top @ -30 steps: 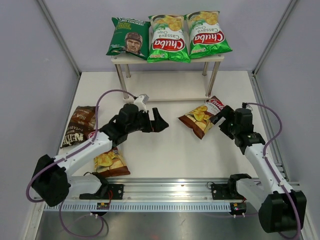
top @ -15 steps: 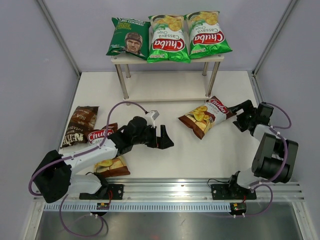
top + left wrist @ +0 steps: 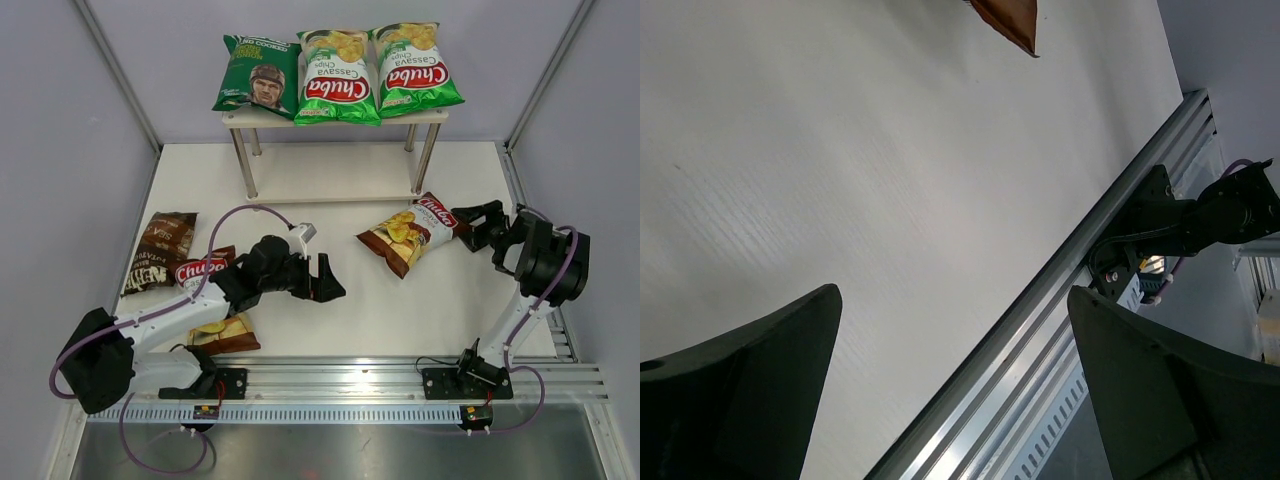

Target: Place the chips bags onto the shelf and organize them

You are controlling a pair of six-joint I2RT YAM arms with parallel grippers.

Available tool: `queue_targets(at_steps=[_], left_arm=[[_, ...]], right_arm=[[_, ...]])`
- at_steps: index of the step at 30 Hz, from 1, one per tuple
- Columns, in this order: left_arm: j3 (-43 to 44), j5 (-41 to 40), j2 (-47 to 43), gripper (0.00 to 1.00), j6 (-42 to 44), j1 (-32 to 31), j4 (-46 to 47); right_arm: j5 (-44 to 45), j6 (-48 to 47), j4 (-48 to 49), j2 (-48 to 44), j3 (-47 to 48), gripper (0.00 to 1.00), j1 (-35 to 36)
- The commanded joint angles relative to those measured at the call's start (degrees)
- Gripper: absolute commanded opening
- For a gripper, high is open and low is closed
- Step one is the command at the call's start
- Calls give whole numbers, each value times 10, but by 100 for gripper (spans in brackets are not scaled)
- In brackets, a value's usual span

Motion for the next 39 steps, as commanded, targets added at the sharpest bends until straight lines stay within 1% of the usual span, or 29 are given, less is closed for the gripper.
queue_targets(at_steps=[1, 3, 5, 6, 8, 9, 10, 11, 12, 13, 14, 16, 17, 18, 22, 23, 24, 26, 27, 28, 29, 30, 32, 33, 35, 36, 38, 39], left_arm=[[-5, 16, -18, 99, 16, -3, 8], [-10, 15, -18, 99, 16, -3, 8], [-10, 15, -18, 99, 13, -3, 11], [-13, 17, -18, 99, 12, -3, 13], [-16, 17, -19, 99, 11, -3, 17], [-17, 17, -20, 99, 10, -3, 18], [-20, 17, -20, 99, 9, -3, 19], [-21, 16, -21, 99, 7, -3, 19], [-22, 17, -22, 99, 6, -3, 20], [-24, 17, -23, 99, 5, -3, 22], [-24, 15, -25, 99, 4, -3, 22], [-25, 11, -27, 99, 2, -3, 27], [-28, 6, -27, 99, -2, -3, 30], [-29, 4, -27, 99, -6, -3, 33], [-42, -14, -27, 99, -38, -3, 70], [-53, -23, -28, 99, -46, -3, 80], [-59, -27, -28, 99, -53, -3, 94], [-82, -41, -27, 99, -84, -3, 136], [-93, -46, -28, 99, -109, -3, 169], [-102, -57, -29, 99, -122, -3, 187], [-111, -62, -31, 99, -133, -3, 204], [-134, -67, -34, 99, -158, -4, 243], [-159, -77, -38, 99, -178, -3, 283], [-177, -79, -41, 99, -193, -4, 317], [-197, -89, -49, 99, -205, -3, 352], [-205, -87, -50, 99, -212, -3, 392], [-228, -83, -55, 99, -226, -3, 432], [-236, -82, -56, 99, -235, -4, 474]], right_arm=[[-43, 28, 93, 30, -4, 81, 2], [-49, 29, 95, 31, -4, 75, 4], [-52, 30, 91, 26, -8, 68, 6], [-53, 29, 91, 22, -11, 61, 9], [-48, 21, 80, 7, -20, 52, 10], [-42, 18, 79, 1, -25, 43, 10], [-40, 17, 75, -13, -29, 40, 10], [-38, 17, 74, -23, -39, 34, 10], [-34, 16, 75, -33, -45, 31, 11], [-31, 18, 74, -56, -52, 30, 11], [-28, 18, 72, -70, -67, 25, 12], [-27, 18, 67, -110, -80, 21, 17], [-27, 16, 64, -125, -93, 15, 19], [-26, 14, 57, -140, -99, 15, 23], [-12, -6, -8, -246, -131, 13, 53], [-9, -8, -17, -265, -136, 12, 71], [1, -10, -48, -305, -140, 11, 78], [10, -5, -68, -344, -154, 9, 97], [11, 0, -87, -384, -156, 9, 103], [14, 4, -97, -403, -160, 9, 109], [15, 6, -109, -424, -160, 2, 120], [17, 9, -134, -465, -159, 2, 126], [21, 14, -161, -504, -156, 2, 134], [20, 24, -181, -539, -154, 1, 140], [13, 37, -195, -567, -148, 1, 144], [10, 43, -211, -591, -143, 1, 148], [10, 71, -218, -617, -137, 0, 153], [14, 94, -222, -641, -133, 0, 156]])
